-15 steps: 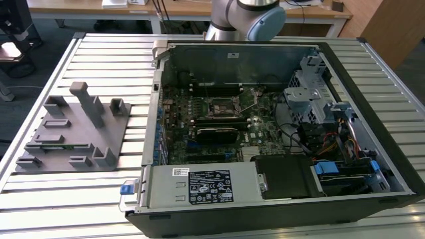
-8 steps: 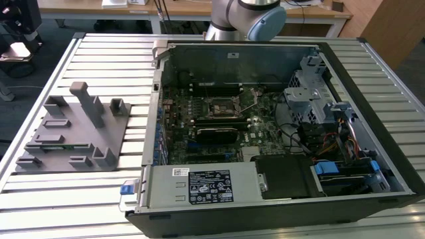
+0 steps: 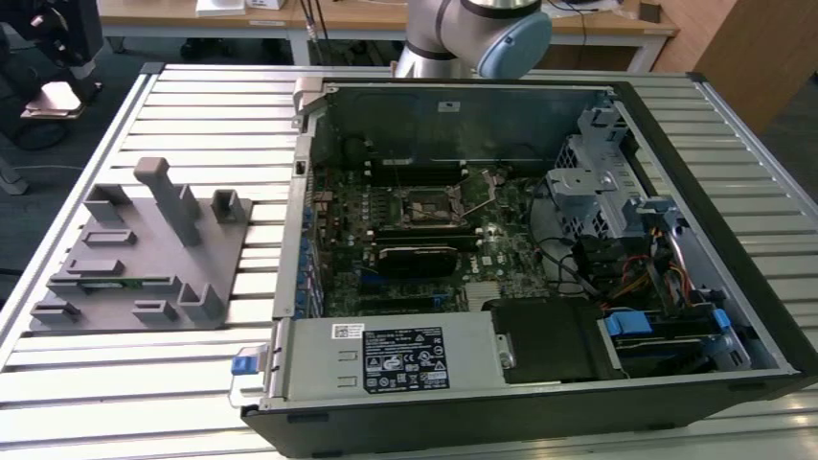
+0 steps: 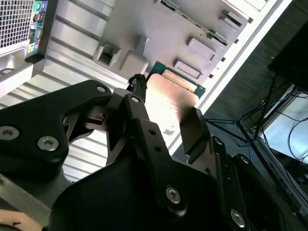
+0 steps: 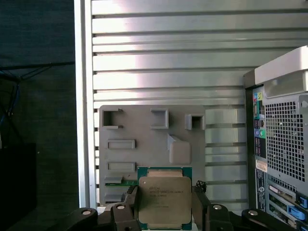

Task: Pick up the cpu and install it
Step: 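Pick up the cpu and move it towards the insertion slot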

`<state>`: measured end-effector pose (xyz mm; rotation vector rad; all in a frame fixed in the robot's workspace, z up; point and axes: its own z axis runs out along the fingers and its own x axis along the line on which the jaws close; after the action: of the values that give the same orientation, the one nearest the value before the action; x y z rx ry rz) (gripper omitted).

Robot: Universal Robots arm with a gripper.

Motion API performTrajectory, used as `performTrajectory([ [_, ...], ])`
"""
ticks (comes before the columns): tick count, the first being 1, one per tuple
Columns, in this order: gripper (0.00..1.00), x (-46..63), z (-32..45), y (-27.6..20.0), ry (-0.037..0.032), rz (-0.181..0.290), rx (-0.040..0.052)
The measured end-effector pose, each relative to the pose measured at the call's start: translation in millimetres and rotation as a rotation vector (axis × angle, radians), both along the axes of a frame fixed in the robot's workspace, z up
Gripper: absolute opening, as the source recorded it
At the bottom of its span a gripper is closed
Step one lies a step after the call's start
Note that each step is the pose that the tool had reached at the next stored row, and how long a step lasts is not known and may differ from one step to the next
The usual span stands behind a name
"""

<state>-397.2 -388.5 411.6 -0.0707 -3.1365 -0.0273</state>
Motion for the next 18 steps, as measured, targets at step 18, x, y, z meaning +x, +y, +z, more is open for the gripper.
performTrajectory([
  [18, 0.53, 52.4, 0.0, 0.3, 0.0, 0.0, 0.0],
])
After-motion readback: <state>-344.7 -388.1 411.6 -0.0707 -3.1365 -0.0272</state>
